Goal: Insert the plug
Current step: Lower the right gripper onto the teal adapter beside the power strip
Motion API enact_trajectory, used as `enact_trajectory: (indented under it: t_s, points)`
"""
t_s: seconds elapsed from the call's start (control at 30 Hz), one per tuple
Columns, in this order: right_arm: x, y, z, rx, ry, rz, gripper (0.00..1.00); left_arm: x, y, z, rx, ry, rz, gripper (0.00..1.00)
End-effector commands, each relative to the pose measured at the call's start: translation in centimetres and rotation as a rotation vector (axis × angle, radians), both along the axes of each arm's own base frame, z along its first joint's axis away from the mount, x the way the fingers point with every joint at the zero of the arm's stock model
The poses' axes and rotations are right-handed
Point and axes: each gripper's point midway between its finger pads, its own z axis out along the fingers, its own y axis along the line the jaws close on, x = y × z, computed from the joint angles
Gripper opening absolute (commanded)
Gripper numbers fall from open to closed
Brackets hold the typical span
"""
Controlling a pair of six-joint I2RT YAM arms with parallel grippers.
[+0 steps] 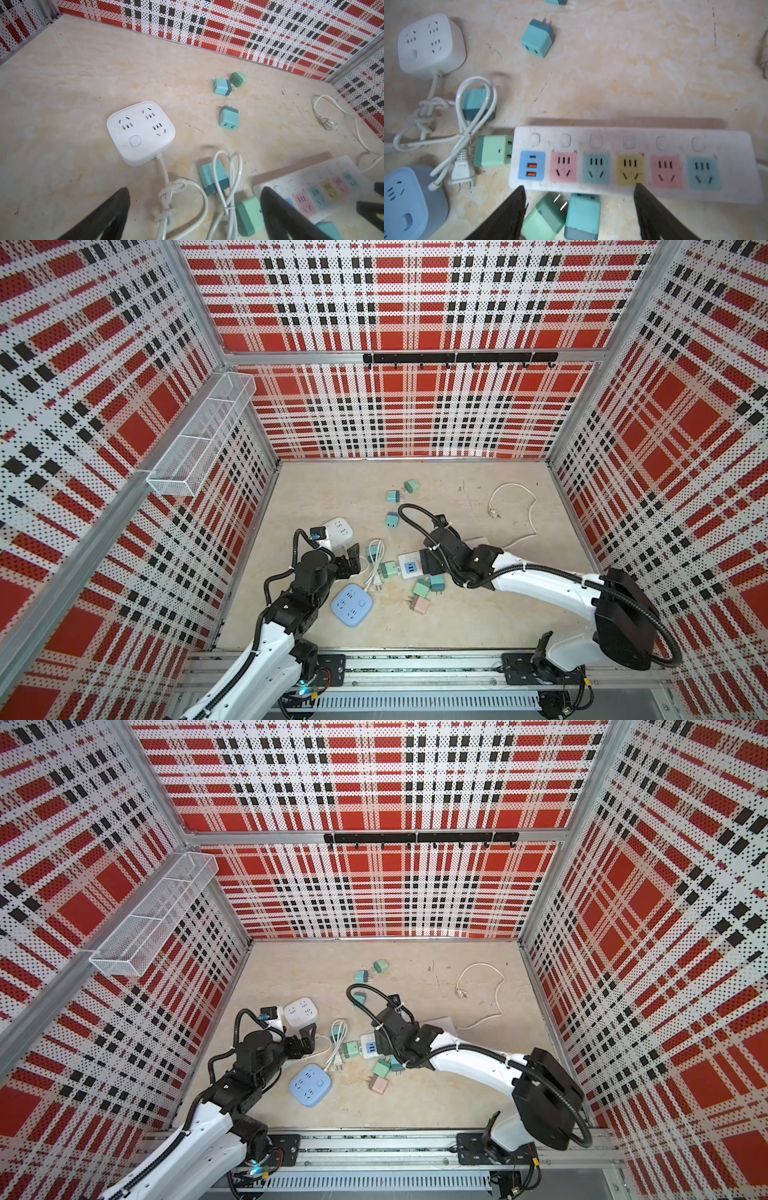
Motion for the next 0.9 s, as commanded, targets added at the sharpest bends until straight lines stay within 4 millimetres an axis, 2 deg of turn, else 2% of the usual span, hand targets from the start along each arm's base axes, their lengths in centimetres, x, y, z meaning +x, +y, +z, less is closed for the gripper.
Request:
enact_trajectory:
  t_s: [0.0,0.1,0.33,0.43,0.73,0.87]
  points:
    - [-1.7,0.9,-1.6,0.021,0.012,-0.047,0.78,-0.1,-0.2,0.1,-0.025,-0.017,-0.002,0.99]
    - [-3.2,0.2,-3.0,-0.037,0.036,-0.064,0.75,-0.2,-0.2,0.2,-0.028,-0.022,-0.003,0.99]
    - [-5.2,-1.6,-5.9,-0.028,0.100,-0.062,0.75,-0.2,-0.2,0.1,-0.027,-0.017,-0.005,0.99]
    - [-5.7,-1.5,-7.0,-0.039,0.135,-0.055,0.74,-0.2,-0.2,0.1,-0.026,-0.015,-0.005,0.99]
    - [-6.6,0.6,-9.1,-0.009,0.217,0.007,0.72,-0.2,-0.3,0.1,-0.026,-0.015,-0.008,0.99]
    - [-6.5,0.3,-9.9,-0.046,0.223,-0.004,0.72,-0.2,-0.3,0.1,-0.026,-0.016,-0.008,0.99]
